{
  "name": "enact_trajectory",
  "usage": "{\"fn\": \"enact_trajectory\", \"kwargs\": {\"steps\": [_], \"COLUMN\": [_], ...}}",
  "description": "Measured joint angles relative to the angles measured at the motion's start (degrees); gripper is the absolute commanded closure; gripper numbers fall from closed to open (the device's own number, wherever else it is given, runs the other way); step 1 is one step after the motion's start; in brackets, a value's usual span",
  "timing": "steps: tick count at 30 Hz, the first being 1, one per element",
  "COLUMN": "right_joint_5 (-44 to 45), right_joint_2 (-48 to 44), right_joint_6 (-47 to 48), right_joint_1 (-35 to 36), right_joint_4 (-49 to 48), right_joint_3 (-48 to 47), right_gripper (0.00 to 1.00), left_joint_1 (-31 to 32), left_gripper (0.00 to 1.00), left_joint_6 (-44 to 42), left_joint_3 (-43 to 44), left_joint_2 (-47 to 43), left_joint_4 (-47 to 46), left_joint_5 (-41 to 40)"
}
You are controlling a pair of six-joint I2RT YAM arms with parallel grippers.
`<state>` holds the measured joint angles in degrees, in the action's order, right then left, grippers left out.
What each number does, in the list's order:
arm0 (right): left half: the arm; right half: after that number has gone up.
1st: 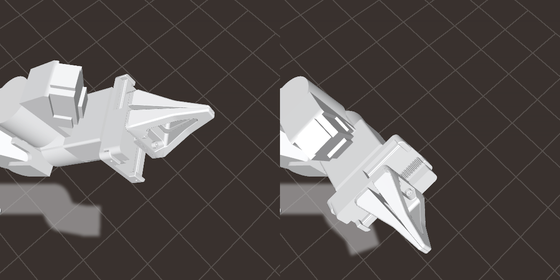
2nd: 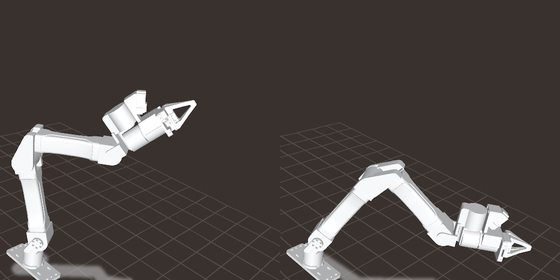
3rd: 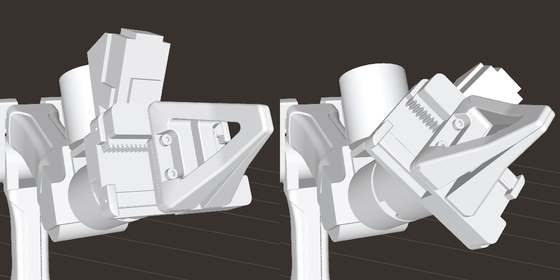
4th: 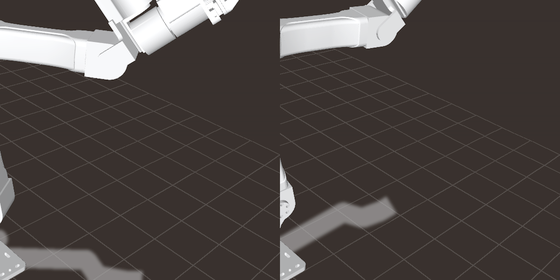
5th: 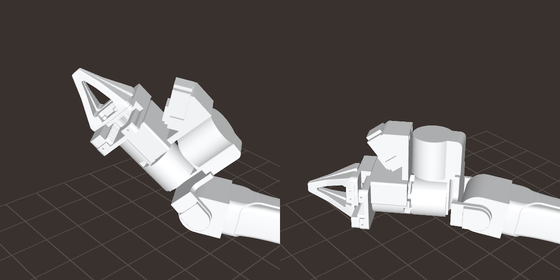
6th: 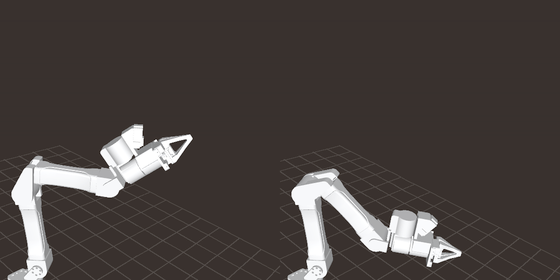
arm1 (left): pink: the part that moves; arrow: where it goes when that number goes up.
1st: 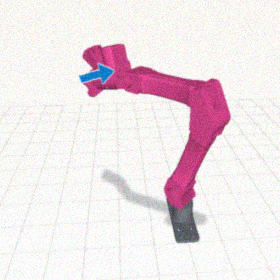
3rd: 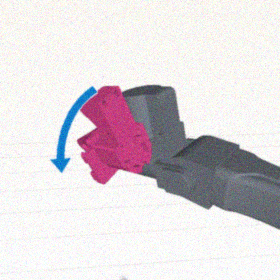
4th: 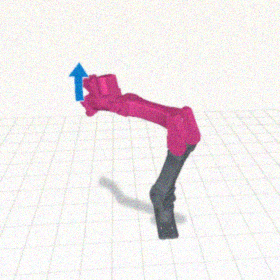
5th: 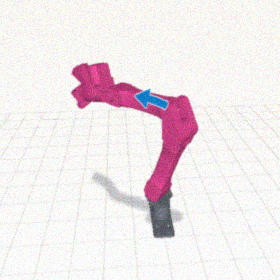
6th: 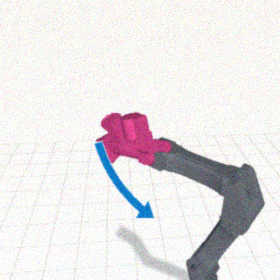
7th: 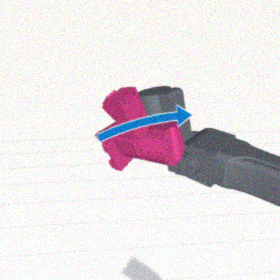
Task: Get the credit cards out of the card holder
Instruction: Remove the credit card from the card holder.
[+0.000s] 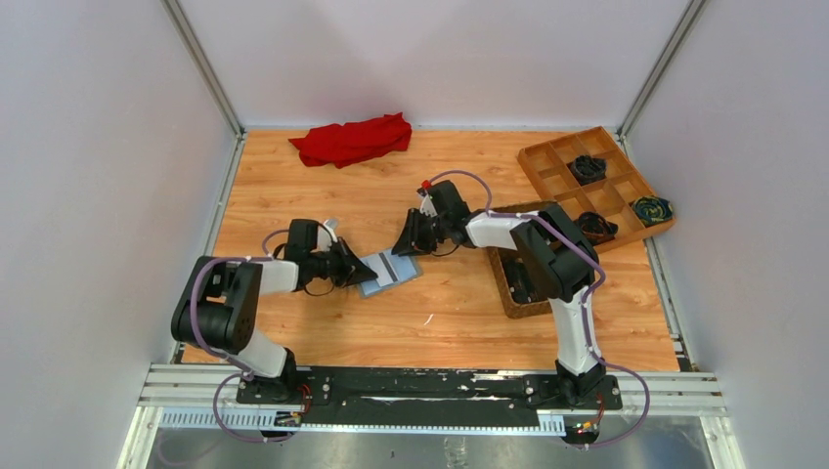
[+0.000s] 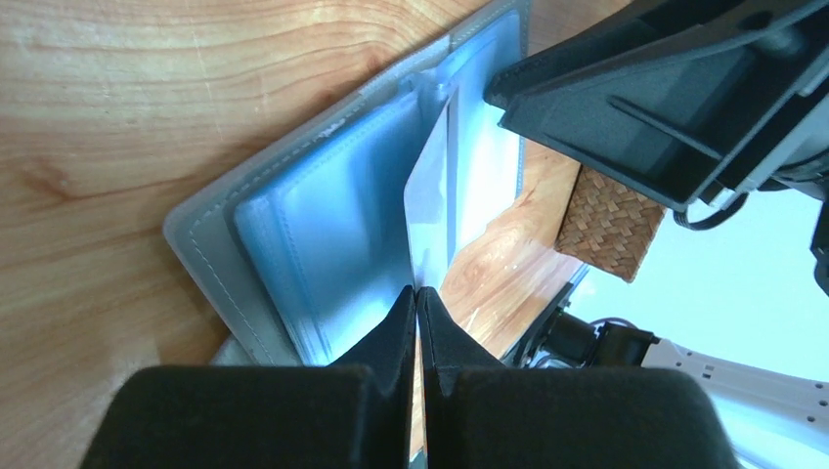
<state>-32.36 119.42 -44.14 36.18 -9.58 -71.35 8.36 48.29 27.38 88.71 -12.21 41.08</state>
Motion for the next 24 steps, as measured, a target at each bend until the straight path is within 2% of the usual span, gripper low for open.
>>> {"fn": "enact_trajectory", "kwargs": {"steps": [9, 24], "right_joint_5": [-1.0, -1.6], "right_joint_2": [0.0, 0.0], "right_joint_6": [-0.3, -0.2], "right_joint_1": [-0.4, -0.7], "right_joint_4": [-1.8, -1.8], "right_joint_3": [0.9, 0.9], "right_gripper": [0.67, 0.67], "left_joint_1": [-0.1, -0.3], "left_gripper": [1.00, 1.00], "left_joint_6": [1.6, 3.1], "left_joint_3": [-0.9, -3.8], "left_joint_2": [-5.2, -8.7], "left_joint_4": [0.5, 1.7], "left_joint_5": [-0.4, -1.0]}}
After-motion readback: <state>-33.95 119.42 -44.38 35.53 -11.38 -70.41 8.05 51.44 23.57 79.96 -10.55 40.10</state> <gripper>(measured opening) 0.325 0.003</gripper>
